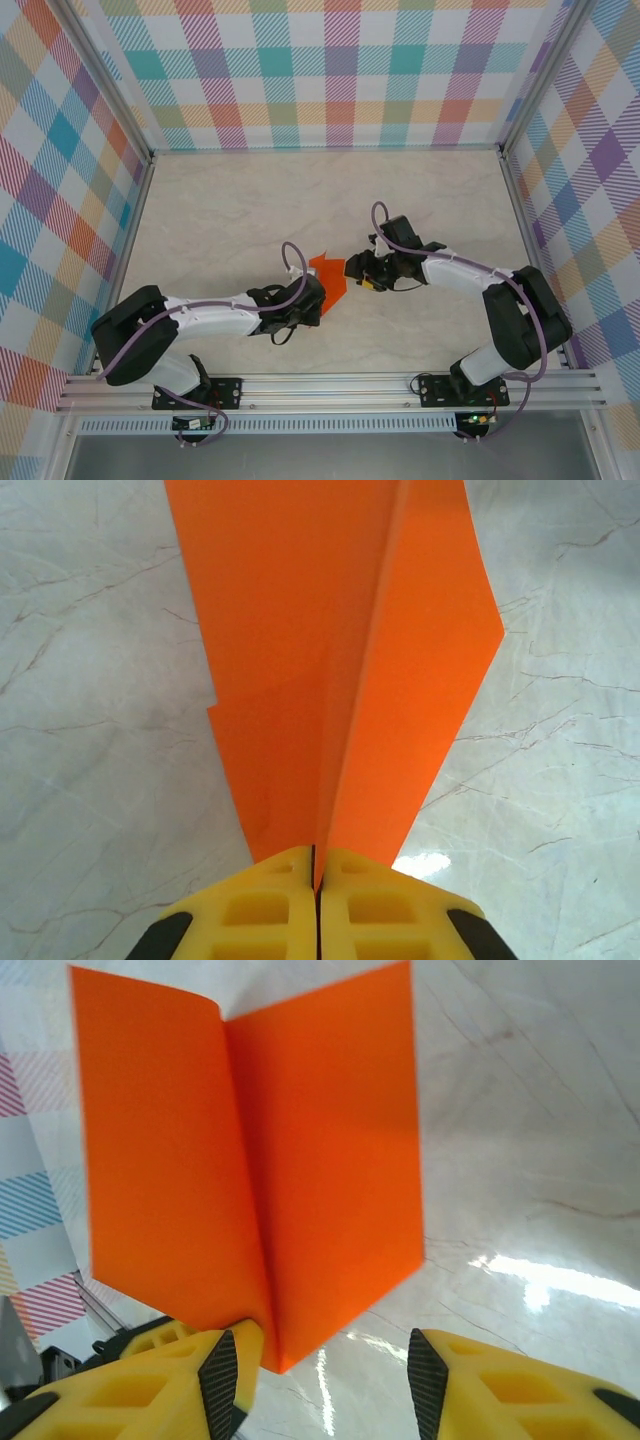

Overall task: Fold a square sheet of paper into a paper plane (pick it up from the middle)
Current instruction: Fourth fold the wing at the center of the table.

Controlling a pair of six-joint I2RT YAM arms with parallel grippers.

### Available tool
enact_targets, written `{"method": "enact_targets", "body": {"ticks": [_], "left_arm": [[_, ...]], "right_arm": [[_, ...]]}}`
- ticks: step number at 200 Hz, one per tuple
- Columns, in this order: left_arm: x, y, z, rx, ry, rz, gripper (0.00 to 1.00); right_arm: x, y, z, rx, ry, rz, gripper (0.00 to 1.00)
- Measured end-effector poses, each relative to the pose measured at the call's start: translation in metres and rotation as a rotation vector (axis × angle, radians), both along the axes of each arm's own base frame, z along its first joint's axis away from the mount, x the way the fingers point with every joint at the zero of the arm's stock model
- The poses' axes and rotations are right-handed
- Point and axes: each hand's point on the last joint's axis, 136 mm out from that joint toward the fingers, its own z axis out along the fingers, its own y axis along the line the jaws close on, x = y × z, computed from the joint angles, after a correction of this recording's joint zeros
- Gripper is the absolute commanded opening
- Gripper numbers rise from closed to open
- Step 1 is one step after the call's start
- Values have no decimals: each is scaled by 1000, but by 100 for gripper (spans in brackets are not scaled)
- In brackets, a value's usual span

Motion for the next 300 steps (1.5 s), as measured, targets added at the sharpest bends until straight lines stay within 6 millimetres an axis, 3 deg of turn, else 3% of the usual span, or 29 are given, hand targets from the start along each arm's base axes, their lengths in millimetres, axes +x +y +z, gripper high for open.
{"method": "enact_targets", "body": {"ticks": [123, 160, 194, 241, 277, 300], "left_arm": [[7, -9, -2, -246, 103, -39, 7], [7, -11, 3, -266, 100, -49, 7], [8, -12, 10, -275, 81, -61, 8], [4, -6, 4, -226, 88, -86, 9], [2, -3, 2, -202, 93, -93, 17], [3, -3, 2, -200, 87, -95, 21]], "right_arm": [[-10, 26, 8, 65, -26, 45, 42], [-11, 30, -9, 48, 14, 44, 38], [-10, 32, -23, 35, 49, 41, 28], [2, 44, -34, 41, 70, 53, 24], [-2, 45, -52, 17, 115, 51, 21], [-1, 48, -52, 28, 114, 48, 21]]}}
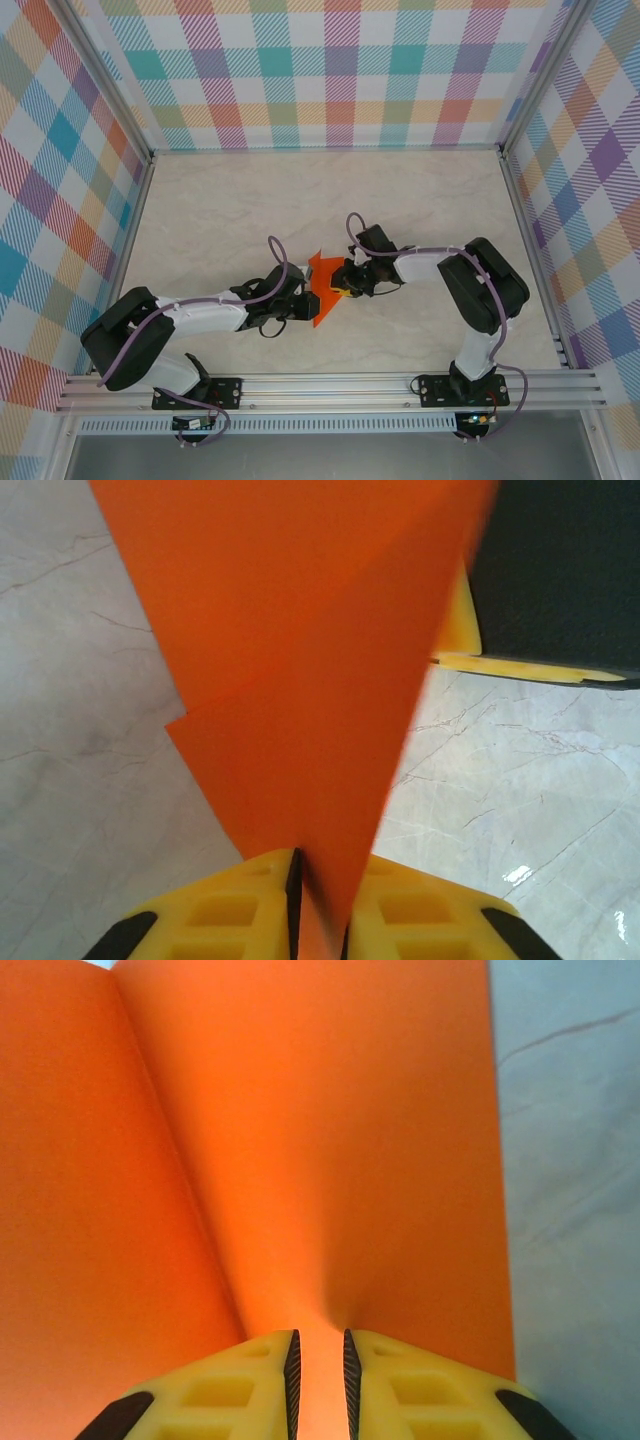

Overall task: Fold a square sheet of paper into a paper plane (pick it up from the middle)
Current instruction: Fourth fold the wing at the center of the table.

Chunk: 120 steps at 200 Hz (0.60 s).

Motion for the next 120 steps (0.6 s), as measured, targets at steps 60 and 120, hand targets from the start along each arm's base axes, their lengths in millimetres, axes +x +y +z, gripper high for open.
{"method": "enact_targets", "body": {"ticks": [60, 120], "left_arm": [[2, 0, -1, 3, -4, 6, 24], [4, -3, -3, -6, -5, 4, 19]], "right_arm": [[0, 1, 0, 3, 1, -1, 21], [0, 1, 0, 3, 1, 0, 21]]}}
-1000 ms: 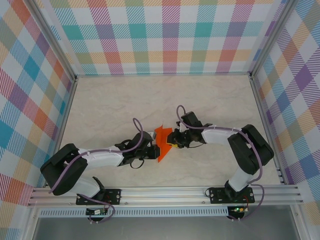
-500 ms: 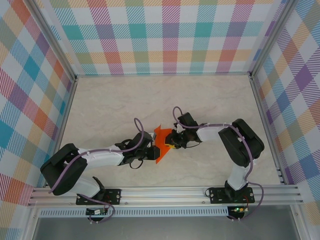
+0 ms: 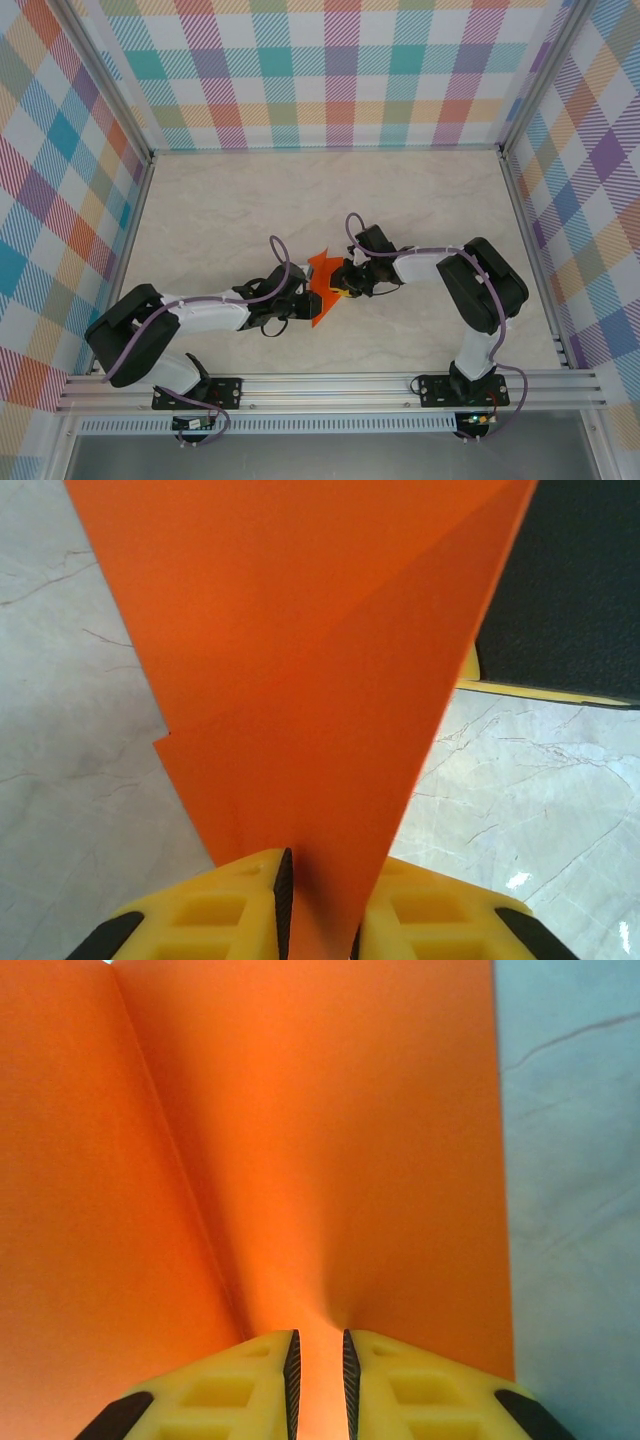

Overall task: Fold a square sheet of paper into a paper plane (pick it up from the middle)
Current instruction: Fourth fold the wing at the center of the table.

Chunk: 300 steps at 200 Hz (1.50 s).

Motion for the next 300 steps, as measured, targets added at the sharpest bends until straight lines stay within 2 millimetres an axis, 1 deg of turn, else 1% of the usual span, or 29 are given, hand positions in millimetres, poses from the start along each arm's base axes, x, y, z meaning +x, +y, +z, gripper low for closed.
{"method": "enact_targets", "body": {"ticks": [35, 75, 117, 141, 154, 185, 200, 248, 300], "left_arm": [[1, -5, 0, -19, 3, -6, 10], [1, -9, -2, -36, 12, -14, 6], [3, -13, 3, -67, 7, -15, 6], [9, -11, 5, -91, 10, -3, 6], [12, -8, 4, -99, 17, 7, 6], [15, -4, 1, -115, 40, 16, 7], [15, -3, -1, -119, 52, 13, 7], [10, -4, -9, -120, 92, -4, 7], [9, -7, -14, -138, 116, -20, 7]], "right_arm": [[0, 0, 0, 0, 0, 0, 21], [0, 0, 0, 1, 0, 0, 22], [0, 0, 1, 3, 0, 2, 22], [-2, -1, 4, -4, -3, 1, 24], [-1, -2, 11, -5, -18, -5, 24], [5, -2, 44, 31, -105, -19, 25], [5, -3, 51, 40, -124, -23, 25], [-6, -9, 40, 21, -100, -18, 24], [-13, 4, 46, 60, -114, 22, 21]]}}
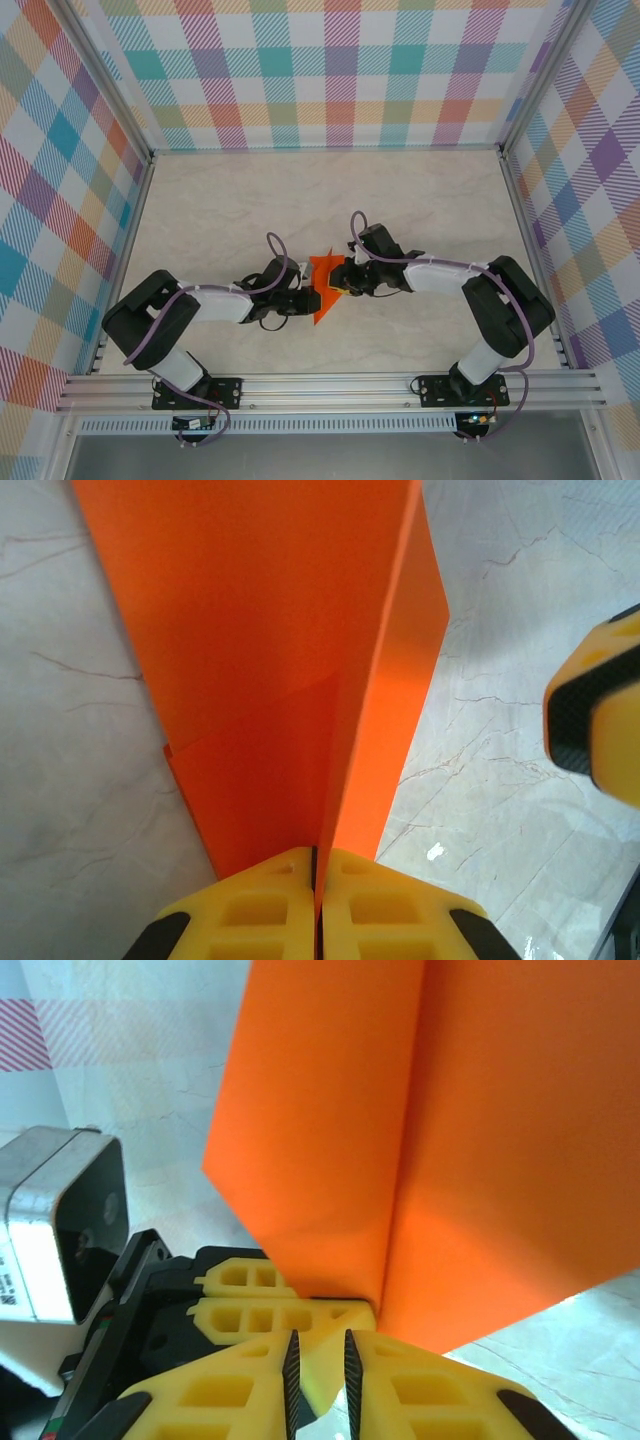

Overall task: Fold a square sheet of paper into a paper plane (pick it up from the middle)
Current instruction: Fourth fold the wing at the center of the table.

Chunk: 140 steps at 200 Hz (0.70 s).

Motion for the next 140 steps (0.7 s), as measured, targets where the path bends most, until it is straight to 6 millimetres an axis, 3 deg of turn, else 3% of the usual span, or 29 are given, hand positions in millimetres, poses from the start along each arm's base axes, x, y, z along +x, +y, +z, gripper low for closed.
{"method": "enact_targets", "body": {"ticks": [81, 140], "left_arm": [[2, 0, 1, -52, 27, -13, 8], [4, 3, 0, -71, 48, -12, 11]], "right_arm": [[10, 30, 2, 67, 15, 21, 19], [21, 38, -7, 61, 34, -2, 19]]}}
